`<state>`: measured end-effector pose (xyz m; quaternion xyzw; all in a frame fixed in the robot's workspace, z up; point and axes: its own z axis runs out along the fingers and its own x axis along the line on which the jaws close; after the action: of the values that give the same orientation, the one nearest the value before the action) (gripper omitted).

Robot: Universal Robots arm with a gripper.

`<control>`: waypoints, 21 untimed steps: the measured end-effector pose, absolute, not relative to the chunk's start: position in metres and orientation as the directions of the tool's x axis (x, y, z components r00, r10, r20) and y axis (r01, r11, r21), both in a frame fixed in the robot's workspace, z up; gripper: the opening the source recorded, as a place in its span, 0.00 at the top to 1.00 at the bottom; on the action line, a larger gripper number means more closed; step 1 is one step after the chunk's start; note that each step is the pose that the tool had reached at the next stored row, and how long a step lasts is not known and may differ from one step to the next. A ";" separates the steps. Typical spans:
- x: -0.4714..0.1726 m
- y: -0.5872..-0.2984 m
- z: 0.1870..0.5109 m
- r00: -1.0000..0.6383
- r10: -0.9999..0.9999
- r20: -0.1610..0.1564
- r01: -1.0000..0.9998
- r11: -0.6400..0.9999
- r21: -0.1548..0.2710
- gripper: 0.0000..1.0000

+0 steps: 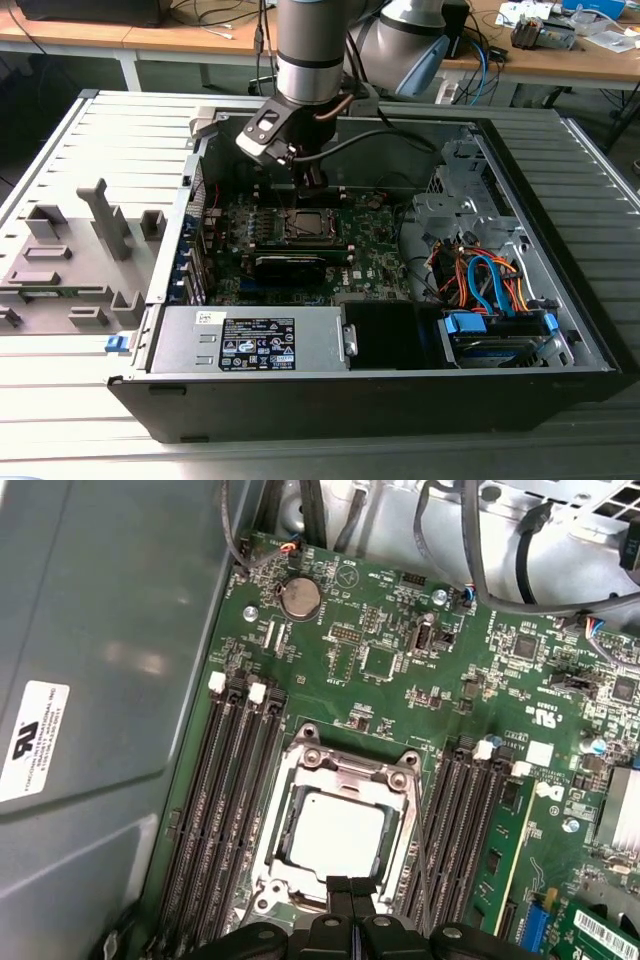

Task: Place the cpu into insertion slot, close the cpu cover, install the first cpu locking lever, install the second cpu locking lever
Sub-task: 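Install the first cpu locking lever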

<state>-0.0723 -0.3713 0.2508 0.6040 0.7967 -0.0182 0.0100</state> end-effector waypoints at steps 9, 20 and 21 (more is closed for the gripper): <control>-0.072 -0.371 0.251 -0.312 0.949 -0.038 0.950 0.312 -0.017 0.89; -0.072 -0.371 0.251 -0.366 0.930 -0.038 0.931 0.366 -0.017 0.89; -0.072 -0.371 0.251 -0.370 0.928 -0.038 0.929 0.370 -0.017 0.89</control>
<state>-0.0723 -0.3712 0.2508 0.5610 0.8276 -0.0177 0.0110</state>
